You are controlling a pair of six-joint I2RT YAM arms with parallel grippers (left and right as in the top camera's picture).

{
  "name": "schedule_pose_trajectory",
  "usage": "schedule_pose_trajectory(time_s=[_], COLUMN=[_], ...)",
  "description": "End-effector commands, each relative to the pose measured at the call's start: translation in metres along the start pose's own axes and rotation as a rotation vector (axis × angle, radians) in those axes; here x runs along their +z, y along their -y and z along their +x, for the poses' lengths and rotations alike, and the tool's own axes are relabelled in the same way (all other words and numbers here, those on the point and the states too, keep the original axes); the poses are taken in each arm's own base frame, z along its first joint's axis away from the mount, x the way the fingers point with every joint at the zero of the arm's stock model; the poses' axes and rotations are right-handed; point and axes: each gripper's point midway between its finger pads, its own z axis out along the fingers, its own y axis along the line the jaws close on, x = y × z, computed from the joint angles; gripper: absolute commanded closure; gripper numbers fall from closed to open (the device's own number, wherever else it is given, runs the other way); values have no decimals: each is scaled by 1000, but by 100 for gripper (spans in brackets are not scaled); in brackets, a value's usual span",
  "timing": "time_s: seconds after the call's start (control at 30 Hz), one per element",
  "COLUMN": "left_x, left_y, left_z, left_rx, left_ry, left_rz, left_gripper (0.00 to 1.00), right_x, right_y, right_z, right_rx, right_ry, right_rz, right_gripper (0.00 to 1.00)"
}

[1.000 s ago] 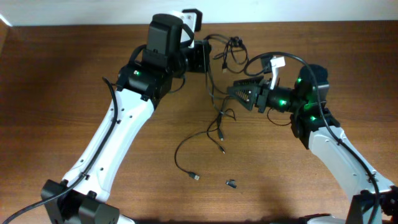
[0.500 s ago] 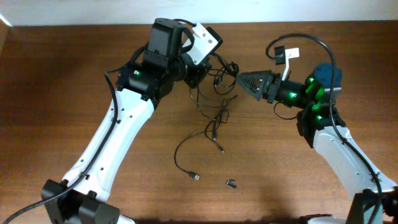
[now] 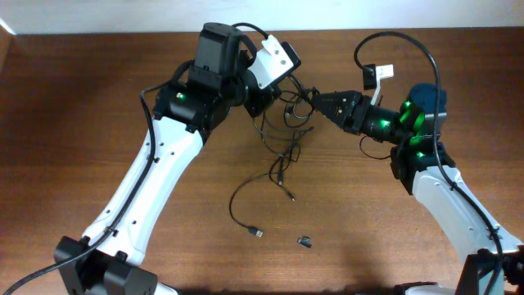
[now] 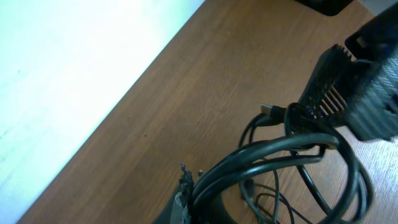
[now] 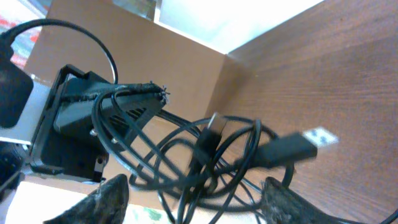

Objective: Untangle cables

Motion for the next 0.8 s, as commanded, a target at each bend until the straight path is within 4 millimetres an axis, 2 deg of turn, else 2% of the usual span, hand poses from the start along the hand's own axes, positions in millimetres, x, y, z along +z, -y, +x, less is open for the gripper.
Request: schedule_pose_trajectory(time_s=[0.0,0.07,0.13,0.33,0.4,0.53,0.6,0.73,0.77], left_x=[1,3,5,5,6,8,8,8,9], left_y=[5,11,19,20,26,33,33,29,20], left_z=[-7,-10,-14,-15,-17,-21,-21,-19,-16], left_rx=[47,57,90,89,96,107,107,95,55], left_ry=[25,31,37,38,42,46,45,33,11], left_rz=[30,40,53,55,66,79,79,56,6], left_gripper=[100,100,100,100,100,100,100,100,100], right_x=[0,1,7,11,11,11,11,11,10], right_y=[-4,-5,-9,-11,-11,-11,-11,-12,-18], right_z=[0,3,9,13,13,13,13,15,17], right_rx=[88,102,99,97,97,97,97,91,44], right_ry=[-4,-17,-37,-49,-46,-47,-48,-59,-76], right_rz=[-10,-16,-24,-28,-26,-27,-27,-34,-60], right_gripper=[44,53,53,54,61,86,93,96,96])
